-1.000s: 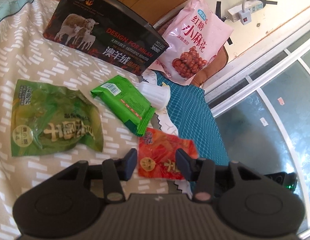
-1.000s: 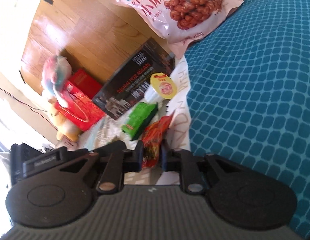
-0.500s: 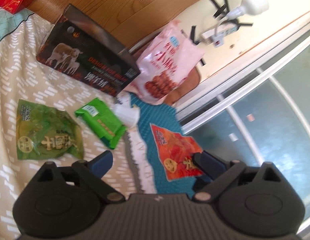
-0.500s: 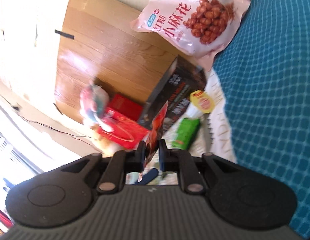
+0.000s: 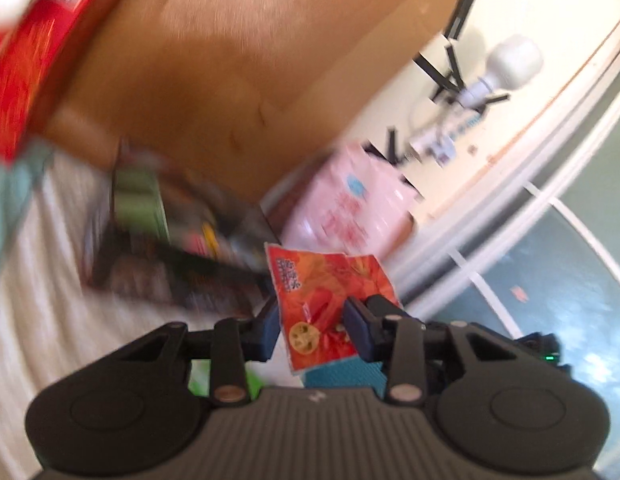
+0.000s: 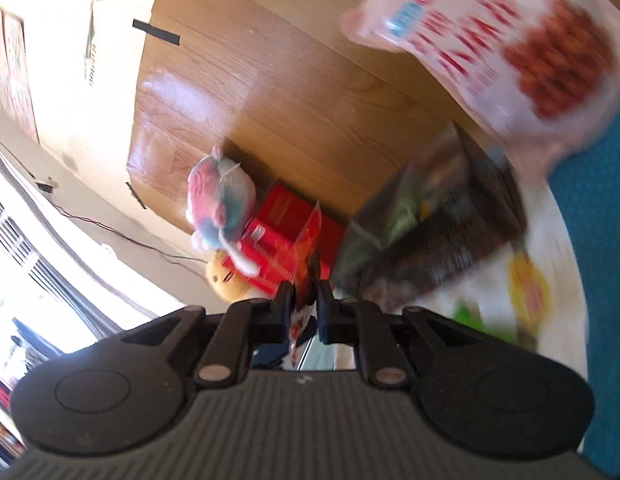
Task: Organize snacks
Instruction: 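Carry the red snack bag over the black box and open both grippers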
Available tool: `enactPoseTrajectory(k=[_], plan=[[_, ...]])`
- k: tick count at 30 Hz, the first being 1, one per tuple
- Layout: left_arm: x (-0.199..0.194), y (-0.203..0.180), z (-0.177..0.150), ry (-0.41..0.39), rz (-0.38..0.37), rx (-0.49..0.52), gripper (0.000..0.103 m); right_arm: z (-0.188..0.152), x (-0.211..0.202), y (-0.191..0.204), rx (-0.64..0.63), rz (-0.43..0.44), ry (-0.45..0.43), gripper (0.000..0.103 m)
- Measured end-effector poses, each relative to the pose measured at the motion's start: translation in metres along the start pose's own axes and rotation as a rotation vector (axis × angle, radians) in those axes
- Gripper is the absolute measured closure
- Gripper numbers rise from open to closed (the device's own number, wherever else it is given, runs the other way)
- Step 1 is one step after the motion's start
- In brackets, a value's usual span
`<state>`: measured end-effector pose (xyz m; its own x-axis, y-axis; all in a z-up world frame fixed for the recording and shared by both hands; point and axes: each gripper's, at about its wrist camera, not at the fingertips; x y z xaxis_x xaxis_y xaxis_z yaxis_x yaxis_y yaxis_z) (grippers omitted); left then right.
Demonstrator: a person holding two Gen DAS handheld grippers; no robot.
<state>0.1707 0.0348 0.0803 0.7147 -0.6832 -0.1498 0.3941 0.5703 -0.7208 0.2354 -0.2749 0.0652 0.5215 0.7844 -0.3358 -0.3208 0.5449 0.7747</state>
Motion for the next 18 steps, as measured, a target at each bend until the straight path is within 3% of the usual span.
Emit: enactPoseTrajectory(k=[2,6,10,12,16,18], plan=[[0.016,0.006,0.023,-0.015,0.071,0.041,0.068,0.018,0.024,0.005,-0.047,-0.021,-0.004,0.088],[0.05,0.037,0.047,-0.01,0.18,0.011,0.068,0.034,0.071,0.007,-0.163,-0.12,-0.025,0.087],[0.079,0.057,0.052,-0.006,0.3,0.021,0.065,0.032,0.107,0.005,-0.335,-0.255,-0.048,0.074],[0.084,0.063,0.054,-0.001,0.309,0.031,0.063,0.025,0.118,0.013,-0.477,-0.365,-0.064,0.046],[0.062,0.054,0.05,-0.051,0.272,0.07,0.061,0.013,0.095,0.02,-0.596,-0.436,-0.199,0.043],[0.041,0.042,0.043,-0.077,0.236,0.097,0.061,0.012,0.072,0.014,-0.561,-0.395,-0.212,0.043]])
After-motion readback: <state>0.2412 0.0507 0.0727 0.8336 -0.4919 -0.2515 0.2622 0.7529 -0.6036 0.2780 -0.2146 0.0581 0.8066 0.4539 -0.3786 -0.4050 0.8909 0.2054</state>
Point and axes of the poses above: each gripper's, at about its wrist camera, not at the fingertips, and x roughly the way its jaws point, y to its left, z to its top, and after that the axes turned 13 degrees about -z, right-handed
